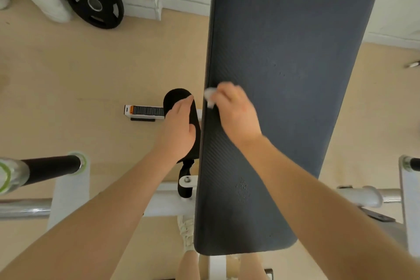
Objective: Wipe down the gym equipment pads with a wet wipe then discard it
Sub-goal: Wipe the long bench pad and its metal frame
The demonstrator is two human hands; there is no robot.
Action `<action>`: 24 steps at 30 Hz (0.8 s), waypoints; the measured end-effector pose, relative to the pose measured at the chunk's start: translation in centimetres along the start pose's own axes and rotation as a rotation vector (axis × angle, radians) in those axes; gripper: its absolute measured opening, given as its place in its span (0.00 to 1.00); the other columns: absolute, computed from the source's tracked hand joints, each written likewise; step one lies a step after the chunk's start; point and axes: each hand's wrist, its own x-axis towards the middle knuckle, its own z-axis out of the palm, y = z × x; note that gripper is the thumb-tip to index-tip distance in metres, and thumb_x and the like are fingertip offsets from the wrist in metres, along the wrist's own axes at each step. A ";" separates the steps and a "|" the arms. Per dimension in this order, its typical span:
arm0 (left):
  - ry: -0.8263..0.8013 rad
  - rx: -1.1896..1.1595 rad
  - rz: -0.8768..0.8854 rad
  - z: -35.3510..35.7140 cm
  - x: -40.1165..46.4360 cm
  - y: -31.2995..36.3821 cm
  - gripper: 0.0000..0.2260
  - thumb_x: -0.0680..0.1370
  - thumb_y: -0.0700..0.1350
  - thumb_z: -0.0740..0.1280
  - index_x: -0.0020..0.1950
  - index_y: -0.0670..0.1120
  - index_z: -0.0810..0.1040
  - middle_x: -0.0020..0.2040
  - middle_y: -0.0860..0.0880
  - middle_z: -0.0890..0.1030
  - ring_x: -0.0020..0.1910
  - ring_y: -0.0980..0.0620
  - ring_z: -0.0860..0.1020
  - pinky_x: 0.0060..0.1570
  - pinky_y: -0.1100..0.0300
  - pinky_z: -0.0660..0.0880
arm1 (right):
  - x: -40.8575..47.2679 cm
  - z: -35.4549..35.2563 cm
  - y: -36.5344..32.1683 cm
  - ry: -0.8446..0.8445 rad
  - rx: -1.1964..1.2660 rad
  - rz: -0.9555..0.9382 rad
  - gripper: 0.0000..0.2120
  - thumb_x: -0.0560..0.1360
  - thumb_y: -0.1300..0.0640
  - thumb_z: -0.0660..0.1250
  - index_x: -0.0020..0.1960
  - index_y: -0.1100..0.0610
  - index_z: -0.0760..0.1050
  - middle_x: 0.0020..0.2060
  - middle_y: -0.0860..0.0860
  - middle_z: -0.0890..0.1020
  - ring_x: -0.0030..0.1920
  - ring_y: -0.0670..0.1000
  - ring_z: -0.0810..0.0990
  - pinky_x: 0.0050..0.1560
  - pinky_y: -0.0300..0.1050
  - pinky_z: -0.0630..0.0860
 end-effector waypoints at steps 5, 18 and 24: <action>-0.056 0.144 0.140 -0.3 -1.5 -1.1 0.31 0.76 0.30 0.57 0.76 0.49 0.53 0.74 0.49 0.60 0.69 0.49 0.65 0.63 0.62 0.64 | -10.2 0.7 -2.0 -0.389 0.036 -0.161 0.24 0.53 0.68 0.80 0.47 0.58 0.78 0.45 0.53 0.77 0.41 0.48 0.71 0.32 0.39 0.76; -0.055 0.578 0.269 2.2 -2.8 1.2 0.33 0.75 0.38 0.62 0.76 0.43 0.48 0.77 0.47 0.43 0.76 0.45 0.48 0.72 0.51 0.49 | -4.8 -1.4 1.4 -0.084 -0.013 0.178 0.09 0.69 0.72 0.67 0.46 0.62 0.78 0.42 0.58 0.77 0.39 0.59 0.76 0.37 0.48 0.76; -0.013 0.617 0.211 3.2 -3.3 2.3 0.36 0.75 0.40 0.64 0.76 0.40 0.45 0.77 0.44 0.41 0.75 0.44 0.46 0.72 0.51 0.48 | -12.0 -1.6 0.6 -0.307 0.021 -0.028 0.11 0.61 0.67 0.76 0.41 0.61 0.79 0.39 0.55 0.79 0.33 0.54 0.76 0.21 0.42 0.75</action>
